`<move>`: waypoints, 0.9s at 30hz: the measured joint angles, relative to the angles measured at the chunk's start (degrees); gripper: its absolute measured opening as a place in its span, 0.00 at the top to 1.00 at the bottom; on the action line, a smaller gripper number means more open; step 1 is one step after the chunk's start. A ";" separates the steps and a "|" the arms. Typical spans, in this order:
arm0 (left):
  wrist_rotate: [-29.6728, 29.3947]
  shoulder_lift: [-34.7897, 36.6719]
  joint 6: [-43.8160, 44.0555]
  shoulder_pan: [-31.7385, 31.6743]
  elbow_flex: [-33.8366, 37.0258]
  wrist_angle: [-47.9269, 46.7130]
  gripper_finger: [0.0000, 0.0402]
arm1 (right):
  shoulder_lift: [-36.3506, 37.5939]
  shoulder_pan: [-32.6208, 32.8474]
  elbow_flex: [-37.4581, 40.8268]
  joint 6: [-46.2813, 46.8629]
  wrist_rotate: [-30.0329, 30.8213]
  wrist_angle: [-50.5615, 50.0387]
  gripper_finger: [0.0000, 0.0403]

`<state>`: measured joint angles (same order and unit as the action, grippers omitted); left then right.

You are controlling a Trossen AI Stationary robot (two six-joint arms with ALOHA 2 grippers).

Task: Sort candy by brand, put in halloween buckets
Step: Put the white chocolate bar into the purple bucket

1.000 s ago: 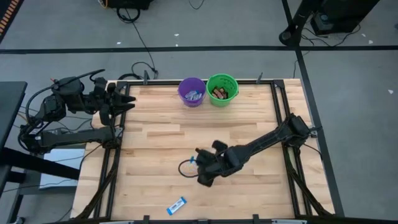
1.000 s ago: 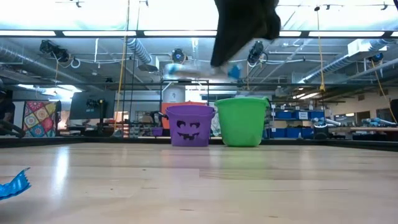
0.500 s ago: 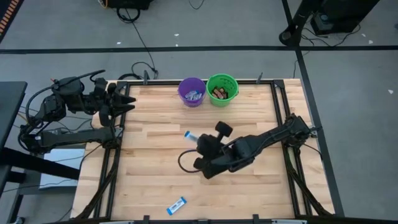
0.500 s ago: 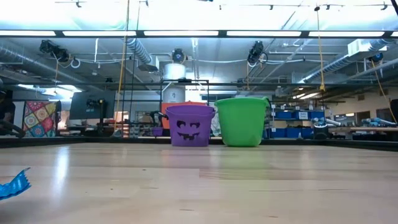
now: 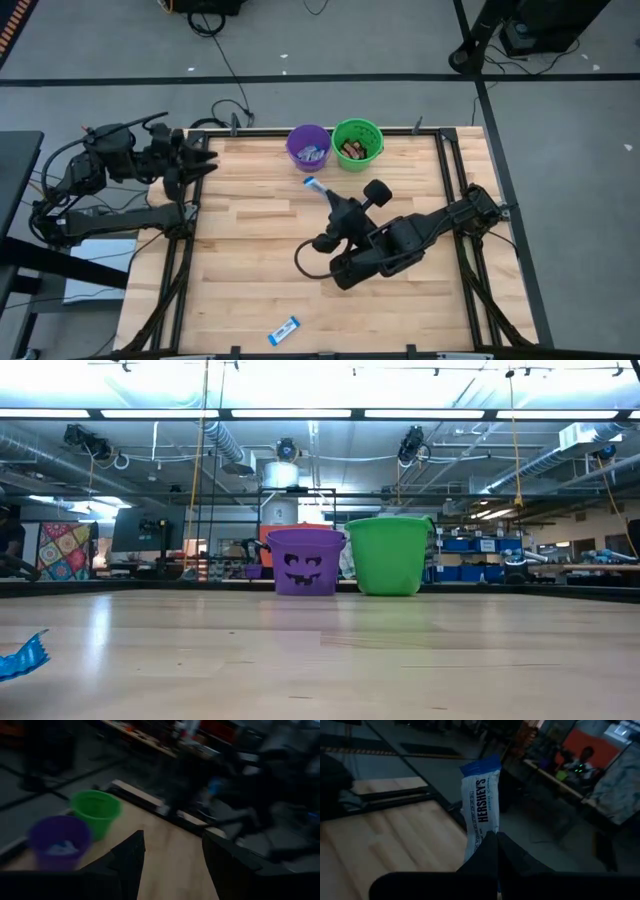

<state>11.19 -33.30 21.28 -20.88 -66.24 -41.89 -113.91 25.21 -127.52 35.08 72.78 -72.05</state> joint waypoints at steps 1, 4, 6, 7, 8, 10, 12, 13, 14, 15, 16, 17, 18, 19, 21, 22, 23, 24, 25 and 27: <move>-2.01 -0.01 -0.21 0.01 0.00 -0.01 0.50 | 0.00 -0.18 0.00 -0.46 0.67 0.02 1.00; -8.31 -0.11 -1.45 0.01 0.09 0.31 0.50 | 0.00 -1.21 0.00 -0.71 2.01 0.02 1.00; -11.59 -0.10 -2.80 -0.01 1.28 2.08 0.50 | 0.00 -2.12 0.00 -0.80 3.94 0.06 1.00; -12.81 -0.11 -3.21 -0.01 2.17 2.85 0.50 | 0.00 -2.77 0.00 -0.80 4.90 0.11 1.00; -14.04 -0.13 -3.75 -0.01 3.09 3.95 0.50 | 0.00 -3.45 0.00 -0.78 5.74 0.28 1.00; -16.38 -0.73 -5.04 -0.01 5.14 6.74 0.50 | 0.09 -5.25 0.00 -0.80 7.02 0.59 1.00; -17.87 -1.80 -5.67 -0.01 7.57 10.34 0.50 | 0.19 -7.68 0.00 -0.80 5.97 0.66 1.00; -18.18 -2.49 -5.69 -0.01 8.79 12.32 0.50 | 0.42 -9.15 0.00 -0.93 4.25 0.60 1.00; -18.51 -3.57 -5.71 -0.15 9.95 14.23 0.50 | 0.76 -10.66 0.00 -1.80 1.86 0.42 1.00; -18.73 -4.94 -5.83 -0.48 10.99 16.10 0.50 | 0.98 -12.29 0.00 -3.35 -0.97 0.50 1.00; -19.03 -6.34 -5.86 -0.98 11.84 17.87 0.50 | 1.40 -14.07 0.00 -4.98 -3.69 0.57 1.00; -19.59 -7.93 -5.87 -1.72 12.40 19.25 0.50 | 1.78 -15.89 0.00 -6.77 -6.68 0.69 1.00; -20.55 -9.75 -5.95 -2.69 12.86 20.44 0.50 | 2.00 -17.72 0.00 -8.87 -9.43 1.47 1.00; -21.57 -11.51 -6.24 -3.85 13.17 21.62 0.50 | 2.26 -19.57 0.00 -11.38 -12.13 2.82 1.00; -23.04 -14.95 -7.48 -6.59 13.24 24.87 0.50 | 2.54 -22.93 0.00 -17.39 -17.17 6.44 1.00; -23.45 -16.52 -7.90 -8.13 13.20 27.18 0.50 | 2.56 -24.63 0.00 -20.98 -19.60 9.44 1.00; -23.46 -17.97 -8.28 -9.67 13.20 29.37 0.50 | 2.56 -26.05 0.00 -24.57 -22.32 12.74 1.00; -23.43 -19.35 -8.35 -11.29 13.20 31.49 0.50 | 2.56 -27.48 0.00 -28.10 -25.29 16.02 1.00; -23.36 -20.64 -8.30 -12.78 13.20 33.64 0.50 | 2.56 -28.93 0.00 -31.21 -28.68 19.50 1.00; -23.32 -22.40 -7.66 -15.94 13.20 37.68 0.50 | 2.56 -31.60 0.00 -36.12 -36.30 26.02 1.00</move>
<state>-12.13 -55.70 13.63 -36.81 -53.04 -4.21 -111.35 -6.39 -127.52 -1.04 36.48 -46.03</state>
